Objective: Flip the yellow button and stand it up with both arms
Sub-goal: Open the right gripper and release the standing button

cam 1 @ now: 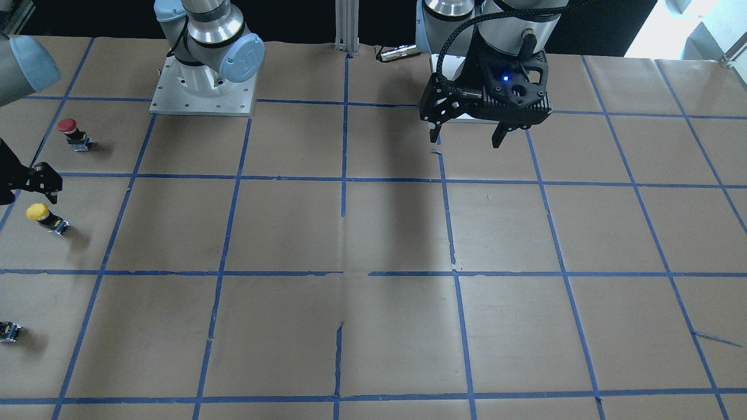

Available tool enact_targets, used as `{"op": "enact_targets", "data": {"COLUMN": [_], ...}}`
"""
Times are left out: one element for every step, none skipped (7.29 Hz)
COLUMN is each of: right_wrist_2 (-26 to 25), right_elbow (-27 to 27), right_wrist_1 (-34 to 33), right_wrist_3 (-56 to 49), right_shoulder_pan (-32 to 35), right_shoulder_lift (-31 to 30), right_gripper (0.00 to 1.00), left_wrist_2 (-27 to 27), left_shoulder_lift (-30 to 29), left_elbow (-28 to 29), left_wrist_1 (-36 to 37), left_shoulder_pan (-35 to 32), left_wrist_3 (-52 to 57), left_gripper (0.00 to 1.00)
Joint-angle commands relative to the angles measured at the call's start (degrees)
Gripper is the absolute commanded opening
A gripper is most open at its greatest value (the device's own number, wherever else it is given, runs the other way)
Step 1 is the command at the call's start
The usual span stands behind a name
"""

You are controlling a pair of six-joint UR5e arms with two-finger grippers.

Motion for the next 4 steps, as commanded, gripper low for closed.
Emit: {"op": "enact_targets", "data": {"right_wrist_2": [5.0, 5.7, 9.5, 11.8], "right_elbow": [-6.3, -7.8, -8.1, -8.1], "right_wrist_1": [21.4, 25.3, 25.4, 25.8], "right_wrist_3": [15.6, 20.7, 24.4, 30.3], "right_shoulder_pan": [6.3, 10.8, 15.2, 18.2], "right_shoulder_lift": [-6.6, -7.7, -8.1, -8.2], "right_gripper": [1.00, 1.00, 1.00, 1.00], "left_wrist_2": [-0.1, -0.1, 0.0, 0.0], "left_shoulder_lift": [0.1, 0.1, 0.3, 0.5], "left_elbow": [0.0, 0.0, -0.1, -0.2], "left_wrist_1": [0.0, -0.1, -0.4, -0.5], "left_shoulder_pan": [0.0, 0.0, 0.0, 0.1], "left_wrist_3": [0.0, 0.0, 0.0, 0.0], "left_gripper": [1.00, 1.00, 1.00, 1.00]}}
